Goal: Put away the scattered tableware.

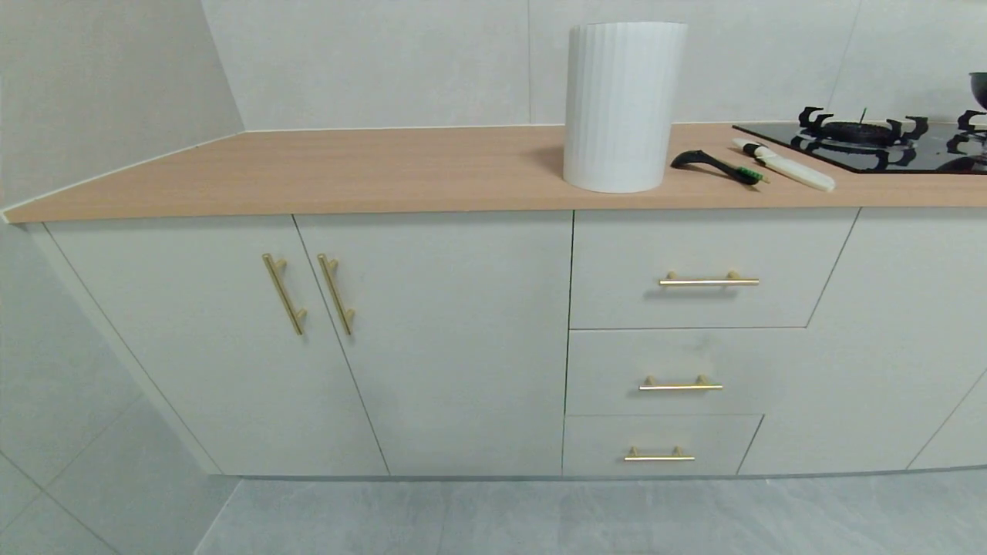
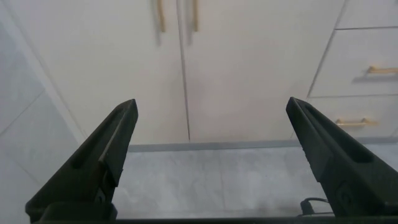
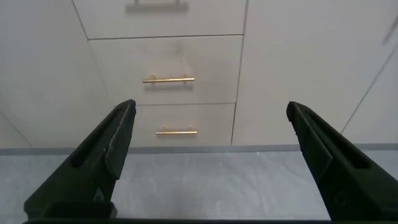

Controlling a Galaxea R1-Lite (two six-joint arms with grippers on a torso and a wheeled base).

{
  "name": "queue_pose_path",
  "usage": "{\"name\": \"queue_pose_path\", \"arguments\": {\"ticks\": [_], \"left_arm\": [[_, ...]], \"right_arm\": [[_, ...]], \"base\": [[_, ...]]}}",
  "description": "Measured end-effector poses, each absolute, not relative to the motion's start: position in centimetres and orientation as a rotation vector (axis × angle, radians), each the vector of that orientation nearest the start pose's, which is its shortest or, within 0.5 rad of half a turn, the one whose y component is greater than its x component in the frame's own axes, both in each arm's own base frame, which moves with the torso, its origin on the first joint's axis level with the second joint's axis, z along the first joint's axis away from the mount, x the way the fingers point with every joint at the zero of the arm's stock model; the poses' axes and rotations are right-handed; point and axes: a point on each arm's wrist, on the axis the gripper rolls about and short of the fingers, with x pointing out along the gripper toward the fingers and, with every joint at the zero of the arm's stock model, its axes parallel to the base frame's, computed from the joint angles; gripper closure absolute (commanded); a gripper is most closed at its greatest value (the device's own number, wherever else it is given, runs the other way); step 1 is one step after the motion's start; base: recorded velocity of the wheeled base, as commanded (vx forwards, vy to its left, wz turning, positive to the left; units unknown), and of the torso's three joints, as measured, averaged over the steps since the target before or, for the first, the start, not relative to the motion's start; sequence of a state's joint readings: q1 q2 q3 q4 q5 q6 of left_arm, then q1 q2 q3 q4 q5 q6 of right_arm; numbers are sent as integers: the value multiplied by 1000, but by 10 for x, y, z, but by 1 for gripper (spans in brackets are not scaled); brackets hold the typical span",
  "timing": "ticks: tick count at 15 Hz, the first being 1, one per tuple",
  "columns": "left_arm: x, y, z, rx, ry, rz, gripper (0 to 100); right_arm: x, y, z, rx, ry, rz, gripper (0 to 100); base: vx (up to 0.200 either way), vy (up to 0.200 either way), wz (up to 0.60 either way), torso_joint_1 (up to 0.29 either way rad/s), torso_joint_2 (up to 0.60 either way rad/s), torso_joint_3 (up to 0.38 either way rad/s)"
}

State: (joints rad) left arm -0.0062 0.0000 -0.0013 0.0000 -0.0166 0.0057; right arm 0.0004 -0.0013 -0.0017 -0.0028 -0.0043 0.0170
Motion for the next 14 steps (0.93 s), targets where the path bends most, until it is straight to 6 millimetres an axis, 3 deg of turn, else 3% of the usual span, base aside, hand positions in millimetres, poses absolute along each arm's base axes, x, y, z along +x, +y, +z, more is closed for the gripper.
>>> {"name": "queue_pose_path", "arguments": {"ticks": [6,14], "left_arm": [[-23,0,76,6,-1,-23,0],[-23,0,76,6,-1,-22,0]], "right_arm": [[-23,0,76,17,-6,-3,0],[-23,0,76,16,-6,-4,0]], "base": [[167,0,0,0,2,4],[0,0,0,0,0,0]]}}
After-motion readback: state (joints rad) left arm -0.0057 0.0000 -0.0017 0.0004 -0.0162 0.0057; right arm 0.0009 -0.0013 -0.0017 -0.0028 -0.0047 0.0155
